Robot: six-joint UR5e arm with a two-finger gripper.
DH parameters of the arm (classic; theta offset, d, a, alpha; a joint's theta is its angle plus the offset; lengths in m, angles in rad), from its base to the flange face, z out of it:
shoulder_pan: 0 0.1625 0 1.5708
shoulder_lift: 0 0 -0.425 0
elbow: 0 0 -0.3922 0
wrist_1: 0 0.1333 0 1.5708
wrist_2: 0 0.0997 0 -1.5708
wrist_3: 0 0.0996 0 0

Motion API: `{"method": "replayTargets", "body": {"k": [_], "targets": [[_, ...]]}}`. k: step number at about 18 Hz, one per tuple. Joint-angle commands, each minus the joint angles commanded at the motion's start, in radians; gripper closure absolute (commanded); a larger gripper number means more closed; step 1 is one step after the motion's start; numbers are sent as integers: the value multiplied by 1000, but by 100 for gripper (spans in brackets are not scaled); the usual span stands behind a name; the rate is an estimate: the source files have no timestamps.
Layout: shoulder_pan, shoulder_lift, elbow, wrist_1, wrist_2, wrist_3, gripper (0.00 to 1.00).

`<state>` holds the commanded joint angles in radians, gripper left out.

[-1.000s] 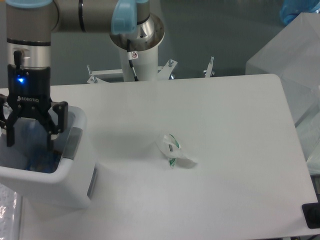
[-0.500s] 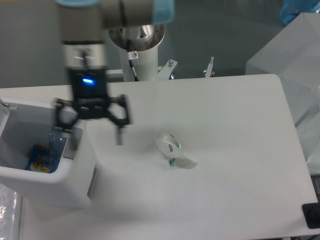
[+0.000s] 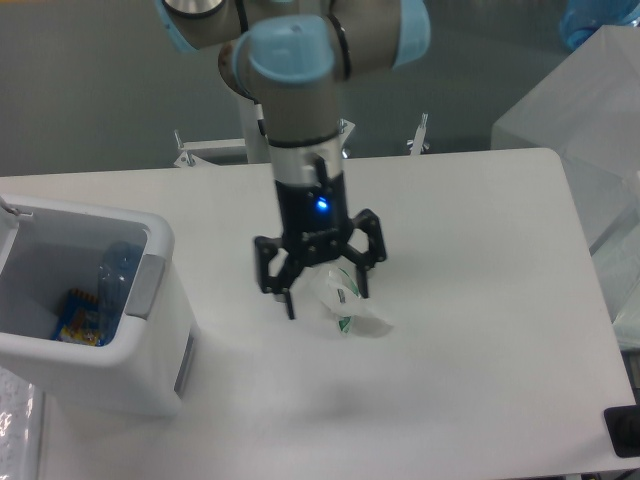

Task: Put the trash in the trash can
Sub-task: 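Move the open gripper over the crumpled white-and-green paper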

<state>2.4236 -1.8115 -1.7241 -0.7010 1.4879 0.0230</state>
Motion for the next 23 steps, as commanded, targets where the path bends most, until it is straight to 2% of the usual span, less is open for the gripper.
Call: {"method": "replayTargets", "body": {"k": [4,8,11,13,15,19,23], "targets": [[6,-37,-41,6,20,0,0],[6,-46,-81,8,25,-11,0],[3,-65,-129,14,73,-5,0],[2,-83,-130,20,90,-8,0],[2,-89,-158,24,95,-3,0],[-5,-143,-169,26,201,-3,0],[-5,-147,-167,28,204,-3,1]]}}
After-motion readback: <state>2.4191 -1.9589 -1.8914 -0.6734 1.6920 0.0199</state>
